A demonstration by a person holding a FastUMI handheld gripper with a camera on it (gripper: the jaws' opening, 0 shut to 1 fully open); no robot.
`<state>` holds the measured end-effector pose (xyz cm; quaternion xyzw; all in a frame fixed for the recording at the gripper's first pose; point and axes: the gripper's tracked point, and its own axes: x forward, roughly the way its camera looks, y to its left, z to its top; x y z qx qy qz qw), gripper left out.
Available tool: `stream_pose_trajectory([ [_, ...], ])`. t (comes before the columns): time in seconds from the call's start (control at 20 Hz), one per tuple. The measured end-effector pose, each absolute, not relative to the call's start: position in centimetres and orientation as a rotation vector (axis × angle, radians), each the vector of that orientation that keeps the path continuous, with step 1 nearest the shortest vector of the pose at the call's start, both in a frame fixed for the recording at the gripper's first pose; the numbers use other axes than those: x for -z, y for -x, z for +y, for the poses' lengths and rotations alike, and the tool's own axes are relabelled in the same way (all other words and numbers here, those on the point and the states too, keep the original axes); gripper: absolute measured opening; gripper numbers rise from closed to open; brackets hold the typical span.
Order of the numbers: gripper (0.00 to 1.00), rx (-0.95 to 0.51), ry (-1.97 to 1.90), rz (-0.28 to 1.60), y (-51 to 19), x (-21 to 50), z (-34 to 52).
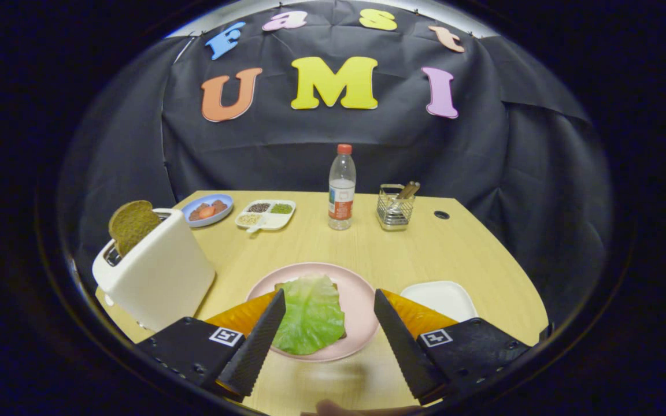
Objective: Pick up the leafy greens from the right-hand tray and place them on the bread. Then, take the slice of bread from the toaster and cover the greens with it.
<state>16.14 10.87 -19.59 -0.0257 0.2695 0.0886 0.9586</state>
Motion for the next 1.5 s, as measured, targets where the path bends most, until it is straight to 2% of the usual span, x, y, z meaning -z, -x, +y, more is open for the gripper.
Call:
stream_pose_trajectory([
  [0.5, 0.95, -0.287, 0.06, 0.438, -9.8, 11.0, 16.8],
  [0.8, 0.95, -0.312, 0.105, 0.408, -8.5, 7.5, 21.8],
  [1.15, 0.95, -0.361, 0.124, 0.488, -9.4, 8.9, 29.8],
  [1.5, 0.95, -0.34, 0.141, 0.644, -12.6, 11.8, 35.7],
])
